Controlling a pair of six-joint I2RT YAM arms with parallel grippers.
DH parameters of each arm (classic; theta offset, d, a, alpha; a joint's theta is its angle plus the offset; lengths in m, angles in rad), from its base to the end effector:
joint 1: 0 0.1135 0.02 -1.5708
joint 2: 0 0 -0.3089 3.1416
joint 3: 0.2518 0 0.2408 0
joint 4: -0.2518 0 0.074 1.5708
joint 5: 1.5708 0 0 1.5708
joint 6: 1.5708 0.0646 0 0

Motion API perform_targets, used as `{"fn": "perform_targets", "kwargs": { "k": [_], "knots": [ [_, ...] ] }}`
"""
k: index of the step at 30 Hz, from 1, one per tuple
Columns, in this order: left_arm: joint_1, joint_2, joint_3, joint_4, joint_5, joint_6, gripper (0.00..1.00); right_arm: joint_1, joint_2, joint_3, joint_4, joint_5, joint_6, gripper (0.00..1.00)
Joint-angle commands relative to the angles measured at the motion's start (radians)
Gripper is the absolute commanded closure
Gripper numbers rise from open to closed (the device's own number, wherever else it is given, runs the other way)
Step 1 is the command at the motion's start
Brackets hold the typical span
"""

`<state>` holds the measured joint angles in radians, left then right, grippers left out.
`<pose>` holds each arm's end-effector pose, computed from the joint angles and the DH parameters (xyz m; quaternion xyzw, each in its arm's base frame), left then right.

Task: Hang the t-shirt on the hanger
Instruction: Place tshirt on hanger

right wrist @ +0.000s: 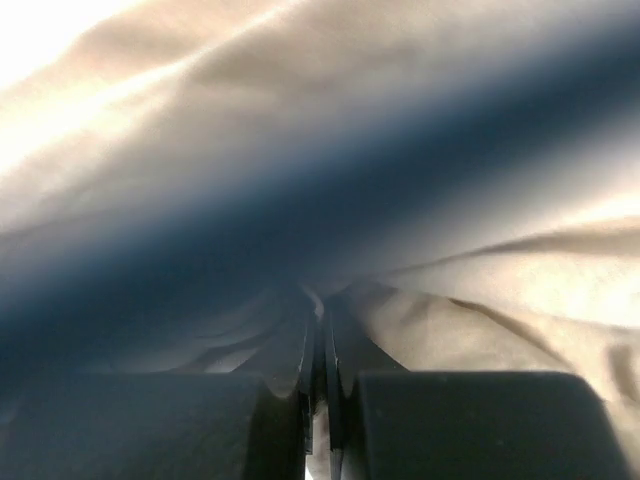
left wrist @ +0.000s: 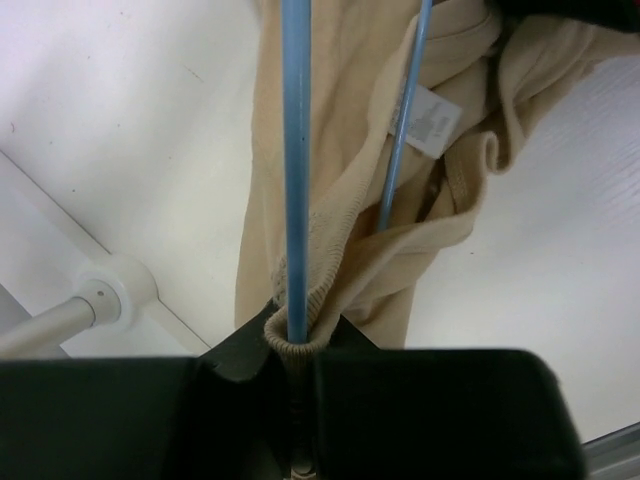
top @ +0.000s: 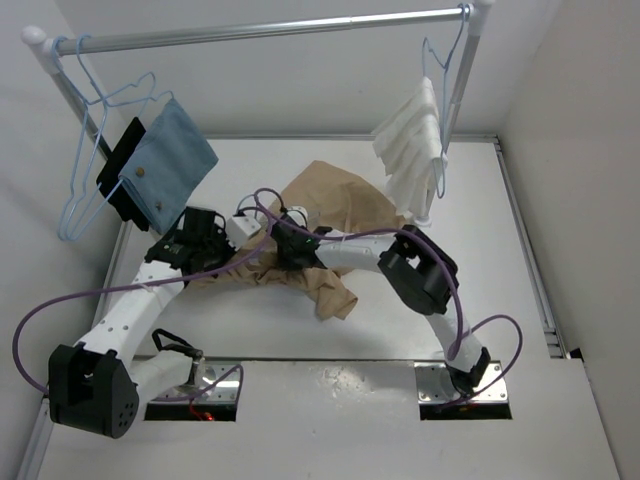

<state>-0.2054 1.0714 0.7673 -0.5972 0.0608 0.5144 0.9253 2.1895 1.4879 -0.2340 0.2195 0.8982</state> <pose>0.1935 -0.0443 0.2635 0.3418 0.8801 0.0222 0.3289 0.3104 0.3888 0.1501 0.0214 0.9446 0.1817 0.2723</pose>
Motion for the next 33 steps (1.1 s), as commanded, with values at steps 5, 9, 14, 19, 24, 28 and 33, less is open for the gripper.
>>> {"fn": "perform_targets", "kwargs": {
  "k": [5, 9, 14, 19, 24, 28, 33],
  "knots": [
    [0.018, -0.037, 0.050, 0.041, 0.046, 0.019, 1.00, -0.038, -0.259, -0.311, -0.051, 0.139, 0.062, 1.00],
    [0.031, -0.057, 0.050, 0.004, 0.145, 0.085, 1.00, -0.117, -0.422, -0.492, -0.039, 0.210, 0.087, 1.00],
    [0.031, -0.082, 0.050, -0.079, 0.293, 0.209, 1.00, -0.193, -0.536, -0.644, -0.039, 0.277, 0.142, 1.00],
    [0.031, -0.119, -0.006, -0.158, 0.306, 0.401, 1.00, -0.262, -0.652, -0.718, -0.060, 0.319, 0.162, 1.00],
    [0.031, -0.096, -0.040, -0.145, 0.206, 0.391, 1.00, -0.295, -0.771, -0.772, -0.070, 0.351, 0.153, 1.00],
    [0.021, -0.073, -0.040, -0.127, 0.169, 0.378, 1.00, -0.306, -0.792, -0.772, -0.106, 0.383, 0.143, 1.00],
    [0.021, -0.073, -0.069, -0.127, 0.139, 0.479, 1.00, -0.325, -0.813, -0.772, -0.116, 0.417, 0.134, 1.00]
  ]
}}
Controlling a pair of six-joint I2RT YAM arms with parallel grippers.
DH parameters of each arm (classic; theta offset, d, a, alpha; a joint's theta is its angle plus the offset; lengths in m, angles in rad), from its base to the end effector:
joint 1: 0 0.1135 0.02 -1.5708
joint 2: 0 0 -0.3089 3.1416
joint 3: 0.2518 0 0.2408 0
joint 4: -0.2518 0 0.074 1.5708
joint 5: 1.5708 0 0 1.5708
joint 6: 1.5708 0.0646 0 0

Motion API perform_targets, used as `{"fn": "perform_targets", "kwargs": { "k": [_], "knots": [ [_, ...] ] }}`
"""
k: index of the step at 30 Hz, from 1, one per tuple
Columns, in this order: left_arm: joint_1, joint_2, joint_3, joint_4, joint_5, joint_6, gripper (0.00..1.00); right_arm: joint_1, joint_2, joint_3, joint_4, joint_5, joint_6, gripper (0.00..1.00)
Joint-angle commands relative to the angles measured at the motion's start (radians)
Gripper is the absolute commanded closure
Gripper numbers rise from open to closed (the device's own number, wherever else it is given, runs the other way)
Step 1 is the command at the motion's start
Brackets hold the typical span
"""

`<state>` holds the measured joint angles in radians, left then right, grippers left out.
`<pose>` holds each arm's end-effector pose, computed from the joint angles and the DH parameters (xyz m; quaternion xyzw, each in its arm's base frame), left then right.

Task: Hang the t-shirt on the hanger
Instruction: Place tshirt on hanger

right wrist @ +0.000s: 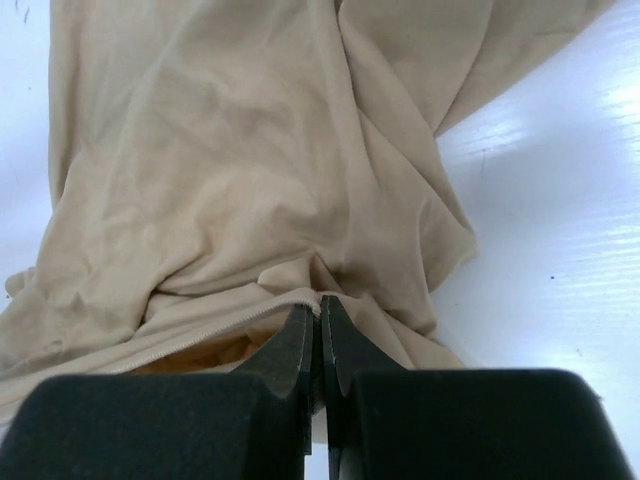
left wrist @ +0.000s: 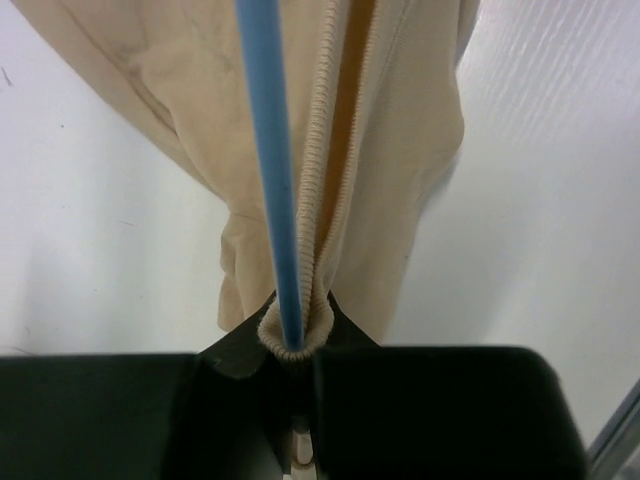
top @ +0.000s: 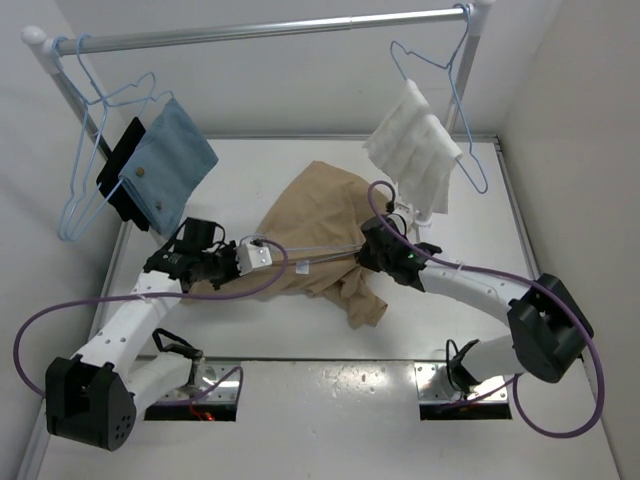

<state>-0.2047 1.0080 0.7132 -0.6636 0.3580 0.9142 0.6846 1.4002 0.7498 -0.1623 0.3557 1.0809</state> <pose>0.1649 -0.0573 0.2543 0.5434 0.7667 -0.0562 0.3371 0.2327 0.1609 0.2267 0.2442 0.8836 0.1770 0.3582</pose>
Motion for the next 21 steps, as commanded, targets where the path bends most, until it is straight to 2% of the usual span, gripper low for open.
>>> {"fn": "perform_targets", "kwargs": {
  "k": [1, 4, 7, 8, 11, 16, 21],
  "knots": [
    [0.021, -0.009, -0.027, -0.060, -0.159, 0.097, 1.00, -0.097, -0.024, -0.043, -0.187, 0.281, -0.049, 1.00],
    [0.021, 0.001, -0.027, -0.070, -0.186, 0.127, 1.00, -0.115, -0.011, -0.064, -0.152, 0.263, -0.074, 1.00],
    [0.011, 0.038, -0.027, -0.070, -0.206, 0.127, 1.00, -0.125, 0.051, -0.064, -0.066, 0.146, -0.105, 1.00],
    [-0.002, 0.047, -0.027, -0.070, -0.224, 0.118, 1.00, -0.125, 0.065, -0.064, -0.015, 0.087, -0.105, 1.00],
    [-0.039, 0.070, -0.038, -0.070, -0.313, 0.118, 1.00, -0.125, 0.063, -0.084, 0.030, 0.063, -0.090, 1.00],
    [-0.039, 0.104, -0.058, -0.033, -0.490, 0.209, 1.00, -0.125, 0.045, -0.058, -0.060, 0.158, -0.163, 1.00],
    [-0.018, 0.124, -0.069, -0.008, -0.501, 0.328, 1.00, -0.134, 0.054, -0.079, -0.069, 0.193, -0.200, 1.00]
  ]
}}
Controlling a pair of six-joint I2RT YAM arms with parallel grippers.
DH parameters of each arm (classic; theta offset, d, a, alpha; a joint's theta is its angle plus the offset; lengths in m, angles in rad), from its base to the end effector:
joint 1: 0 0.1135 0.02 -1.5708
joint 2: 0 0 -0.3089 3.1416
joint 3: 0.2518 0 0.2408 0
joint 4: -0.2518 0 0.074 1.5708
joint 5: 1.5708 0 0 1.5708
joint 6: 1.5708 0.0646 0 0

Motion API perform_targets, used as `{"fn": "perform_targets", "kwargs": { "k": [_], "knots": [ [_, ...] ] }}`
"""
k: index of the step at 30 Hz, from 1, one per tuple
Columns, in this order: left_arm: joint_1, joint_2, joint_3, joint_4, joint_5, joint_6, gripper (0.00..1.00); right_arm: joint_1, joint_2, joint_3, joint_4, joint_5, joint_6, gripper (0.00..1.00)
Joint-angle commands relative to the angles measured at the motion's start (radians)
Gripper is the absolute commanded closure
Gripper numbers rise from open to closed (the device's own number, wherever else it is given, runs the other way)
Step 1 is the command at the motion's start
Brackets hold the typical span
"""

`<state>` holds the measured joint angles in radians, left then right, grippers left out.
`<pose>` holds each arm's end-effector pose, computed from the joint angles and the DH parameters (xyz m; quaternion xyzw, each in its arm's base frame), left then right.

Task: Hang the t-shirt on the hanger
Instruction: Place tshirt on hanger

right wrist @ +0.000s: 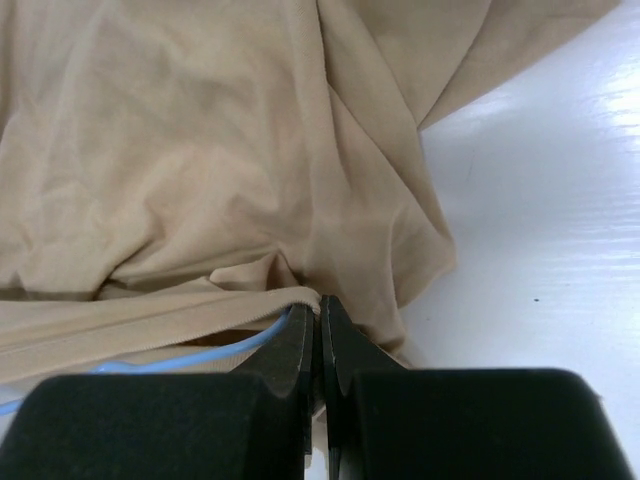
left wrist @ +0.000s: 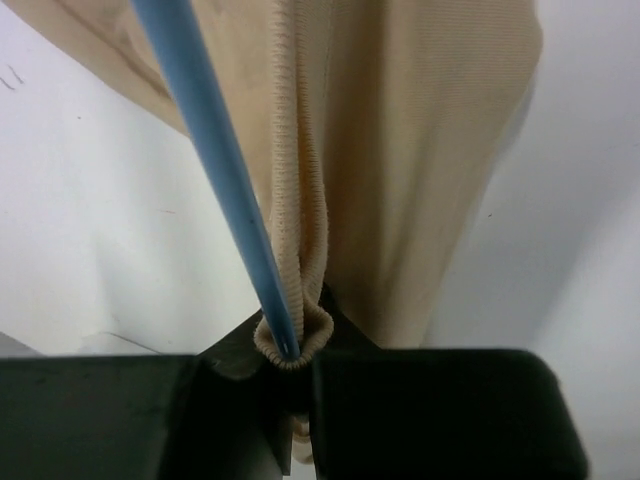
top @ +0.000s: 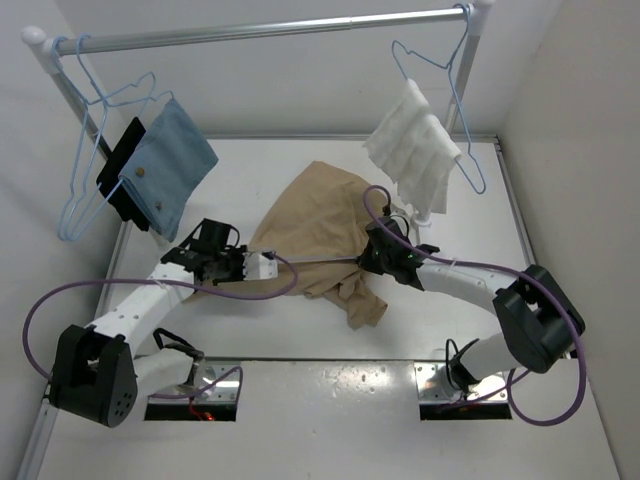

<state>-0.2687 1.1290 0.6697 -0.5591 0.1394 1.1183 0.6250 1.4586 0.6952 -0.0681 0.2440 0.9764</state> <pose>0.1865 -0.0607 0.2257 0.6281 0.7259 0.0511 0.2755 0.2423 0.1555 0.2016 0.2051 0.9036 0.1784 0.3311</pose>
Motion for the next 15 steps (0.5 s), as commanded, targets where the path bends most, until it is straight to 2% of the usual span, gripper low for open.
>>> {"fn": "perform_targets", "kwargs": {
  "k": [1, 4, 8, 11, 15],
  "knots": [
    [0.046, 0.003, -0.025, -0.113, -0.282, 0.141, 1.00, -0.074, 0.005, -0.025, -0.164, 0.323, -0.107, 1.00],
    [0.046, 0.003, -0.006, -0.192, -0.239, 0.216, 1.00, -0.074, 0.005, -0.001, -0.174, 0.343, -0.146, 1.00],
    [0.016, -0.006, 0.007, -0.242, -0.192, 0.216, 1.00, -0.051, 0.023, 0.094, -0.183, 0.373, -0.267, 1.00],
    [-0.007, 0.032, 0.031, -0.242, -0.192, 0.140, 1.00, -0.039, 0.002, 0.104, -0.121, 0.316, -0.391, 1.00],
    [-0.076, 0.127, 0.106, -0.203, -0.141, -0.029, 1.00, -0.016, -0.069, 0.092, -0.039, 0.128, -0.505, 1.00]
  ]
}}
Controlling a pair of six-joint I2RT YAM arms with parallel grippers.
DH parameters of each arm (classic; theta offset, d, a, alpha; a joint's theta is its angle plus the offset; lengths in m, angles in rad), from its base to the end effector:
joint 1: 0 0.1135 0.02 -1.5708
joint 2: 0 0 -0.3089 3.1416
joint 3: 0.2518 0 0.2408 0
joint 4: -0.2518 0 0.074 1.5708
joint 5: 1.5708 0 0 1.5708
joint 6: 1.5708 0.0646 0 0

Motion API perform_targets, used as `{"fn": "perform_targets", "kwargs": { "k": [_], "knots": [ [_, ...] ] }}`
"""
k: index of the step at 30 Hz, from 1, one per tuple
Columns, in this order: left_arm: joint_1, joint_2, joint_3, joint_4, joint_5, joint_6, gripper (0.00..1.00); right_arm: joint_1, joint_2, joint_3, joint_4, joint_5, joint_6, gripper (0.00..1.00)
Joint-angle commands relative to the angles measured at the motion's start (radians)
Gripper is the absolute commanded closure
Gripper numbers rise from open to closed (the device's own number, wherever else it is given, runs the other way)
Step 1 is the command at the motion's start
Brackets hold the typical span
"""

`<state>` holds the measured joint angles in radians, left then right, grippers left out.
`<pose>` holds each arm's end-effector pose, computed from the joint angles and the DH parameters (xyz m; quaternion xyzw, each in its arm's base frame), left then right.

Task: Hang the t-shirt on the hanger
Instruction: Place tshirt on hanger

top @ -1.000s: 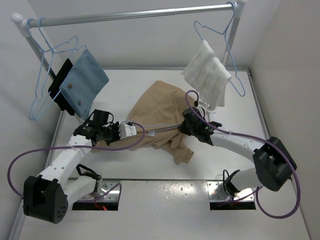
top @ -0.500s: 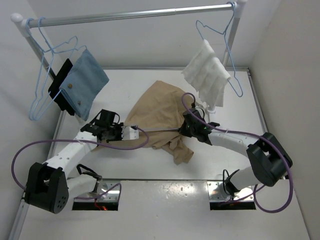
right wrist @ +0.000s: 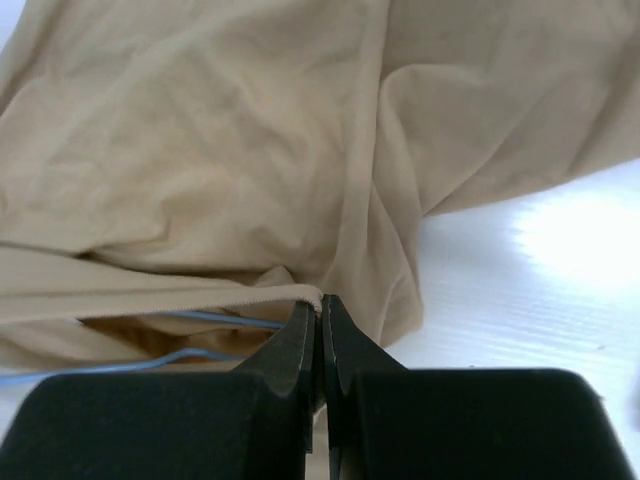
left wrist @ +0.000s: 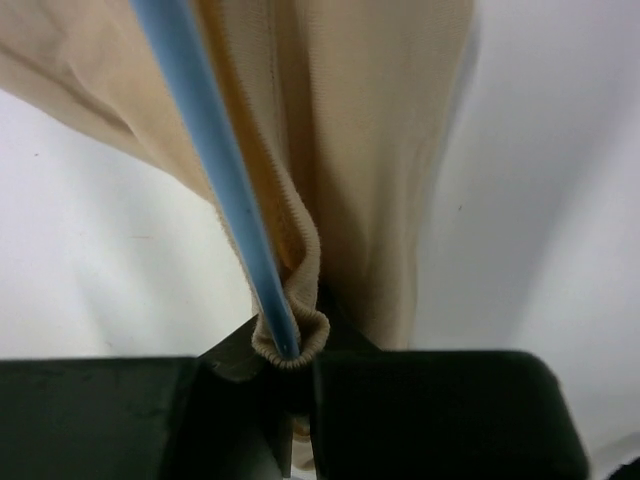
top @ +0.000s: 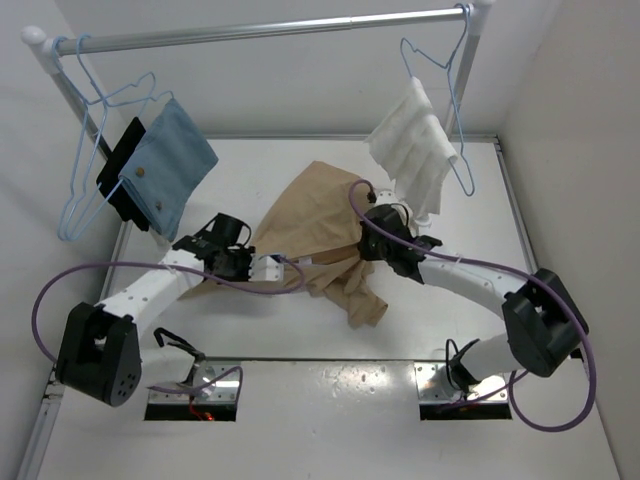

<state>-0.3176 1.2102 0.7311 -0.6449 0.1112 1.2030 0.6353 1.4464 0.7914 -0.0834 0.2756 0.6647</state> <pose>0.1928 -0.0709 0.2236 0.6799 0.6970 0.0458 0.2231 0.2550 0.1662 0.2339 0.0689 0.9050 0.1423 0.3948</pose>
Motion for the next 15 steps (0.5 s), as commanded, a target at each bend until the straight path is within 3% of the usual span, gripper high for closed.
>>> {"fn": "perform_targets", "kwargs": {
  "k": [1, 8, 15],
  "knots": [
    [-0.053, 0.055, 0.083, -0.118, -0.093, -0.150, 1.00, -0.017, -0.057, 0.008, -0.024, 0.052, -0.218, 1.00],
    [-0.143, 0.066, 0.220, -0.104, 0.102, -0.307, 1.00, 0.015, -0.112, -0.004, 0.048, -0.398, -0.401, 1.00],
    [-0.152, 0.014, 0.232, -0.113, 0.225, -0.252, 1.00, 0.015, -0.217, 0.028, -0.038, -0.501, -0.458, 0.98]
  ]
}}
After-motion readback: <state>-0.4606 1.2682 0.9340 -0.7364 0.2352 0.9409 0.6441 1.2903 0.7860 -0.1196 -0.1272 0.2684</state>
